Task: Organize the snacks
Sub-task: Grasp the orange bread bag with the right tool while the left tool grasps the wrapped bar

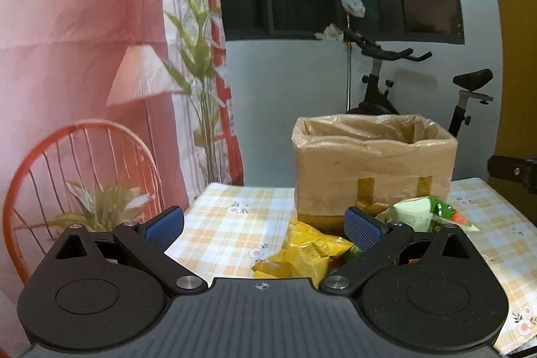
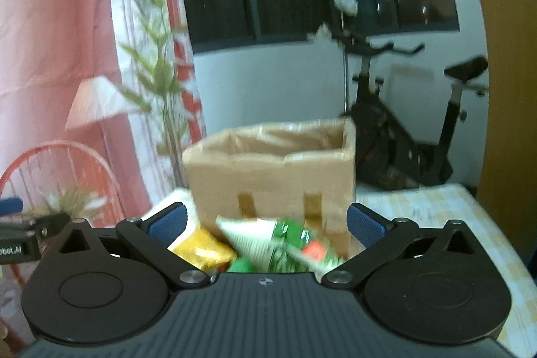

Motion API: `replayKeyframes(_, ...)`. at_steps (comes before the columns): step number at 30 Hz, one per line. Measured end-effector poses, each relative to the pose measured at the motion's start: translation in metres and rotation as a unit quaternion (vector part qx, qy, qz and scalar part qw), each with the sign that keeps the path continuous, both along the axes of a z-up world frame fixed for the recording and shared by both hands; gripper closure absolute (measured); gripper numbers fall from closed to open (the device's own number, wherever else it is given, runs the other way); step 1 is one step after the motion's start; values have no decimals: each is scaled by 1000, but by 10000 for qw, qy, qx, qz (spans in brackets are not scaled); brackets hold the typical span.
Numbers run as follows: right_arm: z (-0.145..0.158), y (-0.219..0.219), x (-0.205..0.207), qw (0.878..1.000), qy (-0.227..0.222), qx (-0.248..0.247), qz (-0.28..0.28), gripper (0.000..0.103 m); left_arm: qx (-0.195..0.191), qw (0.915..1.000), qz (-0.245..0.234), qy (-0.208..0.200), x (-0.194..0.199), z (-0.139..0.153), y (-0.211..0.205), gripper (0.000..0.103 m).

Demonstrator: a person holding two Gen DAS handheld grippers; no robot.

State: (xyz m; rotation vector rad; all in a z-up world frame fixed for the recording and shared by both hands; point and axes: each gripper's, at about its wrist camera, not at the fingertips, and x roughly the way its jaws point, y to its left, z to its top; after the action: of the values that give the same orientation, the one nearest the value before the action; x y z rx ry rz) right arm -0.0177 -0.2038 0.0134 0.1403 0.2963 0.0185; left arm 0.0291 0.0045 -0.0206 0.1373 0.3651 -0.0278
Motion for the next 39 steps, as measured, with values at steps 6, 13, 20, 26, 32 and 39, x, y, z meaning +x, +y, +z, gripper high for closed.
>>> replayKeyframes(6, -18, -7, 25, 9995, 264, 125, -123, 0, 56, 9997, -15, 249, 24, -23, 1, 1)
replayKeyframes(13, -57, 4, 41, 9980, 547, 60, 315, 0, -22, 9979, -77, 647, 47, -57, 6, 2)
replayKeyframes(20, -98, 24, 56, 9896, 1217, -129, 750, 1, -102, 9950, 49, 997, 62, -79, 14, 5)
replayKeyframes(26, -116, 41, 66, 9809, 1564, -268, 1126, 3, -123, 9937, 137, 1103, 65, -89, 17, 5)
replayKeyframes(32, -131, 52, 72, 9719, 1760, -555, 1464, 5, -209, 9912, 132, 1297, 68, -97, 19, 5)
replayKeyframes(39, -144, 64, 85, 9611, 2021, -558, 1797, 5, -284, 9902, 149, 1360, 71, -101, 22, 5)
